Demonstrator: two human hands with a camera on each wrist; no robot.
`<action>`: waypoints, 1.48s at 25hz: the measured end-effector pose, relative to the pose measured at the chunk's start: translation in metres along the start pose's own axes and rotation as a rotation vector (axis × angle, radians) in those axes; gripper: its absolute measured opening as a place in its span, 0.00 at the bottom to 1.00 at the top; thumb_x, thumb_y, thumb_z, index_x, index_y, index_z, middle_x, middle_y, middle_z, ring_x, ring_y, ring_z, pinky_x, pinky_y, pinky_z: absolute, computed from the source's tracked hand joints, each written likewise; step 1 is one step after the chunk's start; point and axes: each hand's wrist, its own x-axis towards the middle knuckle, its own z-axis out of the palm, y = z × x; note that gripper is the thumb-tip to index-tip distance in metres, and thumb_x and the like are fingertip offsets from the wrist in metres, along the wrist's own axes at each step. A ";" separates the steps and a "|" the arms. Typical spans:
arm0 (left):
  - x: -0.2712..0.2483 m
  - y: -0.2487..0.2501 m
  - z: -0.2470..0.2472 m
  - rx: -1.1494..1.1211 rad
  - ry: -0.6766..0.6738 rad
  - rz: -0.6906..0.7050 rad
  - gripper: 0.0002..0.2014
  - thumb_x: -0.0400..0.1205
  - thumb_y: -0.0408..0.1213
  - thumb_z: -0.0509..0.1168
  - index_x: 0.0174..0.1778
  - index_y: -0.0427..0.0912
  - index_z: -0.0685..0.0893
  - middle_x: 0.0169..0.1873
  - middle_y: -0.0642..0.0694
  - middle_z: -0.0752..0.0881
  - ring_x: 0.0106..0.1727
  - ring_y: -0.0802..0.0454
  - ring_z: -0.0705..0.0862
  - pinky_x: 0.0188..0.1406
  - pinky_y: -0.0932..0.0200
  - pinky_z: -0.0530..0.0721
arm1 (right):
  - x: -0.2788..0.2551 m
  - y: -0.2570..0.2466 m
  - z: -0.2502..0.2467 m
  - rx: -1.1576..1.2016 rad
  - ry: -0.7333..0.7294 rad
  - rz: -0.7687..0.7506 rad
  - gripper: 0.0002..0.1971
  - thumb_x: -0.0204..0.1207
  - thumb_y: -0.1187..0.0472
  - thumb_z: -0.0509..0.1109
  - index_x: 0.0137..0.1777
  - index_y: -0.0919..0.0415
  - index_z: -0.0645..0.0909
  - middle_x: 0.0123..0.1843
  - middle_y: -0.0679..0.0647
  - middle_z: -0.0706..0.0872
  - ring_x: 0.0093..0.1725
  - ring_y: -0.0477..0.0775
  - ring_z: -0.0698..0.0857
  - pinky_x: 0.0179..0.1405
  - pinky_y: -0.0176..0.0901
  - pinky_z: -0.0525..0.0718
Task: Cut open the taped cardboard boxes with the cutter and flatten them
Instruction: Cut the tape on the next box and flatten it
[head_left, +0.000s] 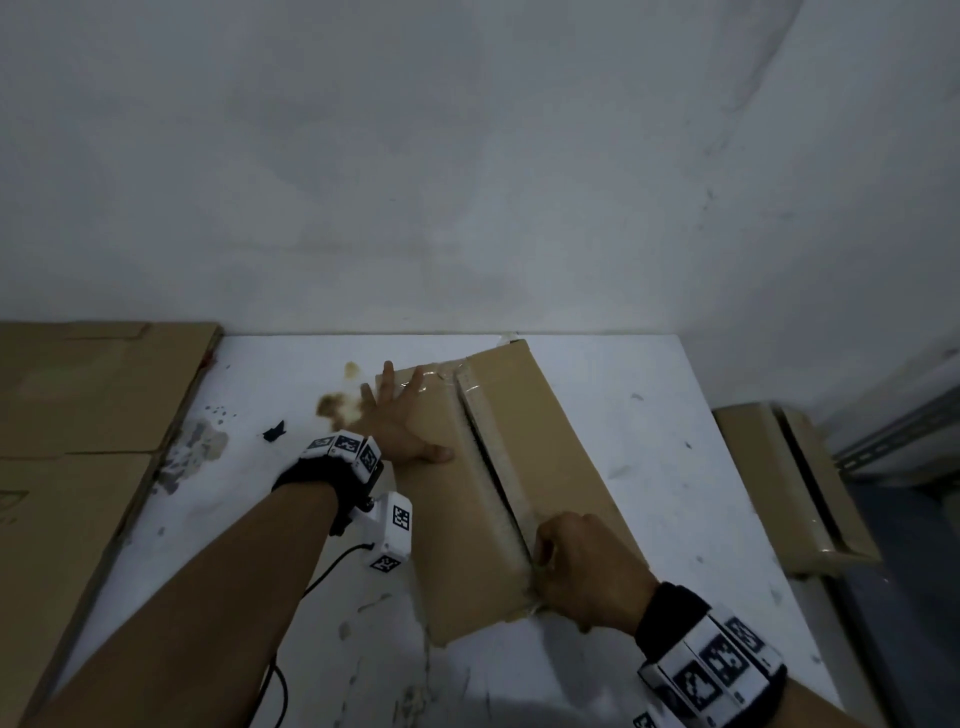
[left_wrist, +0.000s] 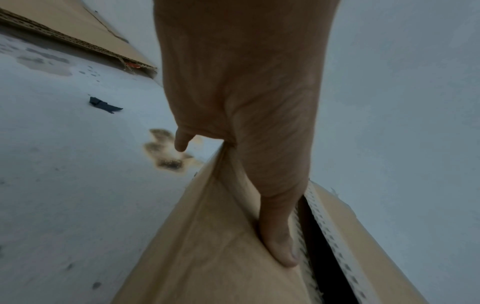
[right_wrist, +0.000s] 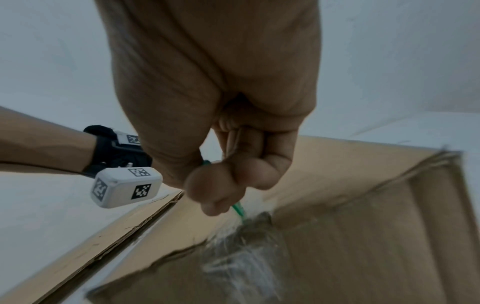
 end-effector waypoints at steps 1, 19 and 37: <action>-0.002 0.001 0.002 -0.009 0.020 -0.003 0.68 0.64 0.61 0.82 0.85 0.64 0.34 0.81 0.54 0.20 0.82 0.36 0.23 0.82 0.30 0.43 | -0.009 0.003 0.003 -0.002 0.012 -0.006 0.03 0.73 0.68 0.70 0.43 0.68 0.81 0.36 0.60 0.81 0.17 0.50 0.75 0.13 0.43 0.77; -0.034 0.039 0.038 0.100 0.236 -0.136 0.39 0.81 0.55 0.67 0.86 0.57 0.57 0.88 0.45 0.39 0.86 0.34 0.34 0.80 0.22 0.47 | -0.056 0.011 -0.046 0.068 -0.083 -0.120 0.05 0.72 0.71 0.68 0.45 0.67 0.85 0.32 0.64 0.90 0.23 0.54 0.87 0.25 0.46 0.88; -0.050 0.042 0.063 0.067 0.195 -0.291 0.80 0.37 0.92 0.54 0.82 0.63 0.26 0.83 0.43 0.25 0.85 0.33 0.29 0.77 0.18 0.41 | 0.070 0.032 -0.036 0.072 0.377 -0.178 0.08 0.91 0.56 0.52 0.53 0.59 0.67 0.38 0.54 0.80 0.30 0.50 0.75 0.26 0.41 0.67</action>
